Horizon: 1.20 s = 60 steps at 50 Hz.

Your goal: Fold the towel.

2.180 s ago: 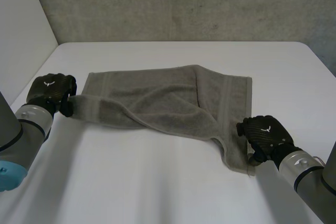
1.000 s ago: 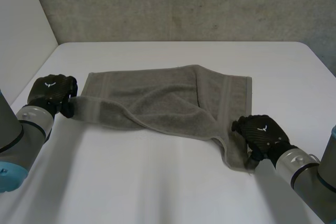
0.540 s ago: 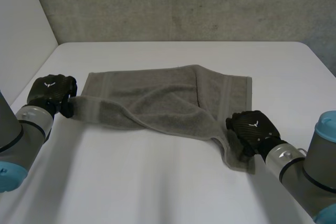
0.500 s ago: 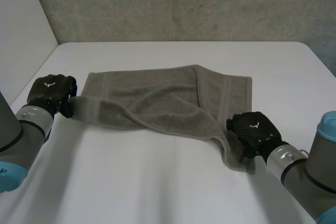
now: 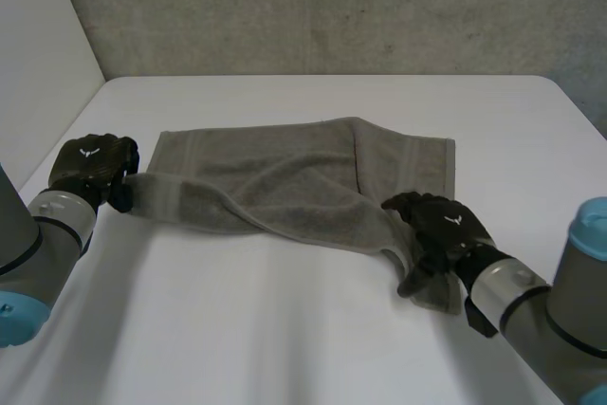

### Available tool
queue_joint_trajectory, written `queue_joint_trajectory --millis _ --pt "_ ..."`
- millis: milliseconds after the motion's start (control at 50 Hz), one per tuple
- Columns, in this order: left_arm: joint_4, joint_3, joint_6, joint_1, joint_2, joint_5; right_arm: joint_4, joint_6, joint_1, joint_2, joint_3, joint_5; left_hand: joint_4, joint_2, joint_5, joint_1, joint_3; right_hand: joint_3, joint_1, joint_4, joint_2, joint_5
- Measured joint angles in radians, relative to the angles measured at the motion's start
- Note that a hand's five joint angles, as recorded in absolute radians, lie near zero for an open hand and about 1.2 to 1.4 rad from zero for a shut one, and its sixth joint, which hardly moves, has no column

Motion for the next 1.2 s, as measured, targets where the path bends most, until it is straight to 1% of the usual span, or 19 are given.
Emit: queue_joint_trajectory --millis 180,280,340,380,420,460,480,500,540,680,800,820,860,880,940,1000,1080,1140,1200 --pt "0.000 -0.001 0.000 0.000 0.000 0.000 -0.034 0.011 0.069 0.119 -0.113 0.133 0.000 0.000 0.000 0.000 0.000 0.007 0.010 0.003 0.007 0.006" --pt "0.000 -0.002 0.000 0.000 0.000 0.000 -0.035 -0.012 0.096 0.186 -0.171 0.219 0.000 0.000 0.000 0.000 0.000 0.078 0.090 0.061 0.080 0.095" --pt "0.000 -0.002 0.000 0.000 0.000 0.000 -0.037 -0.032 0.102 0.213 -0.191 0.259 0.000 0.000 0.000 0.000 0.000 0.198 0.205 0.184 0.199 0.211" --pt "0.000 -0.002 0.000 0.000 0.000 0.000 -0.040 -0.054 0.100 0.223 -0.197 0.278 0.000 0.000 0.000 0.000 0.000 0.395 0.401 0.369 0.398 0.397" --pt "0.000 -0.002 0.000 0.000 0.000 0.000 -0.041 -0.069 0.097 0.226 -0.198 0.284 0.000 0.000 0.000 0.000 0.000 0.510 0.517 0.494 0.515 0.517" --pt "0.000 -0.001 0.000 0.000 0.000 0.000 -0.041 -0.085 0.094 0.227 -0.198 0.286 0.000 0.000 0.000 0.000 0.000 0.678 0.690 0.665 0.686 0.669" --pt "0.000 0.000 0.000 0.000 0.000 0.000 -0.040 -0.096 0.093 0.226 -0.199 0.285 0.000 0.000 0.000 0.000 0.000 0.849 0.867 0.839 0.864 0.865" --pt "0.000 0.001 0.000 -0.001 0.000 0.000 -0.038 -0.106 0.091 0.225 -0.200 0.283 0.000 0.000 0.000 0.000 0.000 0.984 1.004 0.974 1.001 0.991" --pt "0.000 0.003 0.000 -0.001 0.001 0.000 -0.034 -0.120 0.090 0.221 -0.202 0.278 0.000 0.000 0.000 0.000 0.000 1.079 1.090 1.066 1.072 1.094" --pt "0.003 0.032 0.002 -0.004 0.000 0.000 0.018 -0.204 0.087 0.194 -0.284 0.236 0.000 0.000 0.000 0.000 0.000 1.095 1.094 1.085 1.072 1.102" --pt "0.019 0.183 0.006 -0.015 -0.046 -0.003 0.133 -0.418 0.082 0.202 -0.542 0.216 0.000 0.000 0.000 -0.001 0.000 1.099 1.096 1.085 1.072 1.102" --pt "0.020 0.215 0.006 -0.017 -0.057 -0.004 0.136 -0.442 0.080 0.206 -0.570 0.215 0.000 0.000 0.000 -0.001 0.000 1.099 1.096 1.085 1.072 1.102" --pt "0.022 0.330 0.005 -0.026 -0.097 -0.009 0.135 -0.561 0.070 0.227 -0.709 0.214 0.000 0.000 0.000 -0.001 0.000 1.099 1.097 1.085 1.072 1.102" --pt "0.022 0.355 0.005 -0.028 -0.106 -0.010 0.133 -0.584 0.069 0.231 -0.734 0.214 0.000 0.000 0.000 -0.001 0.000 1.099 1.097 1.085 1.072 1.102" --pt "0.028 0.484 0.000 -0.040 -0.144 -0.016 0.055 -0.683 0.060 0.247 -0.836 0.212 0.000 0.000 0.000 -0.001 0.001 1.099 1.097 1.085 1.072 1.102" --pt "0.066 0.621 -0.029 -0.050 -0.170 -0.030 -0.173 -0.762 0.052 0.249 -0.882 0.197 0.000 0.000 0.000 -0.001 0.001 1.099 1.097 1.085 1.072 1.102" --pt "0.131 0.699 -0.082 -0.055 -0.171 -0.059 -0.409 -0.794 0.049 0.228 -0.858 0.180 0.000 0.000 0.000 -0.001 0.001 1.100 1.097 1.085 1.072 1.103" --pt "0.156 0.699 -0.115 -0.053 -0.162 -0.074 -0.450 -0.797 0.047 0.202 -0.823 0.171 0.000 0.000 0.000 -0.001 0.001 1.101 1.097 1.085 1.072 1.104" --pt "0.156 0.662 -0.137 -0.051 -0.153 -0.083 -0.381 -0.795 0.046 0.180 -0.789 0.163 0.000 0.000 0.000 -0.001 0.001 1.103 1.097 1.085 1.072 1.104"
